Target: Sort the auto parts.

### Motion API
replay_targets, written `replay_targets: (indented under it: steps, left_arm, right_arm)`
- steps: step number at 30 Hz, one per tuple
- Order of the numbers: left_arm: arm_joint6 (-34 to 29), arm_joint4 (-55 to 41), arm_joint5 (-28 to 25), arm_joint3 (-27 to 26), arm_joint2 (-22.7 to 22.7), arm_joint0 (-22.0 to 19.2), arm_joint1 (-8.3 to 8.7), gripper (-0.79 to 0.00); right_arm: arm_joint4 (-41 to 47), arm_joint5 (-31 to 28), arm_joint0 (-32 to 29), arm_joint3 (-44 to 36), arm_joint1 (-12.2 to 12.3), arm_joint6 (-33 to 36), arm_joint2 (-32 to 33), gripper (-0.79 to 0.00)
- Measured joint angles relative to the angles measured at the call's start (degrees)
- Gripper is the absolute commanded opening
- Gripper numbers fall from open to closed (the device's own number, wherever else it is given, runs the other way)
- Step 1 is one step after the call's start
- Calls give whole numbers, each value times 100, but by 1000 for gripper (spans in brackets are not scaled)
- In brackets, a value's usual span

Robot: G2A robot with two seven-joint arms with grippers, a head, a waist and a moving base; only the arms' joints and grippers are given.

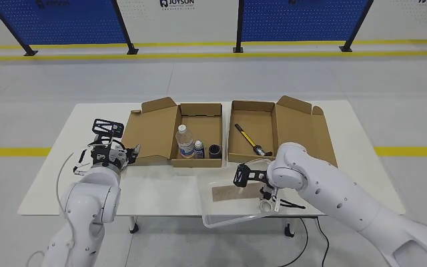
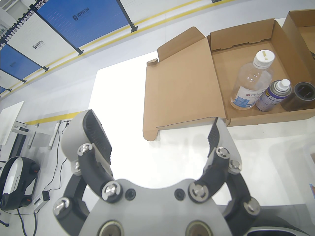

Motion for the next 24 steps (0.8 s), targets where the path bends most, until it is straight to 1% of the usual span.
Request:
replay_targets:
  steps: [2,6,16,24]
  left_arm:
    - [0,0,0,0,0,0,0,0]
    - [0,0,0,0,0,0,0,0]
    - [0,0,0,0,0,0,0,0]
    - [0,0,0,0,0,0,0,0]
  right_arm:
    - [-16,16,-67,-38,21,15,22,-385]
    - [-81,36,-191,-62,49,43,34,-409]
    - [-253,105,-342,33,49,113,13,-419]
    - [-361,88,-352,250,-33,93,-87,-422]
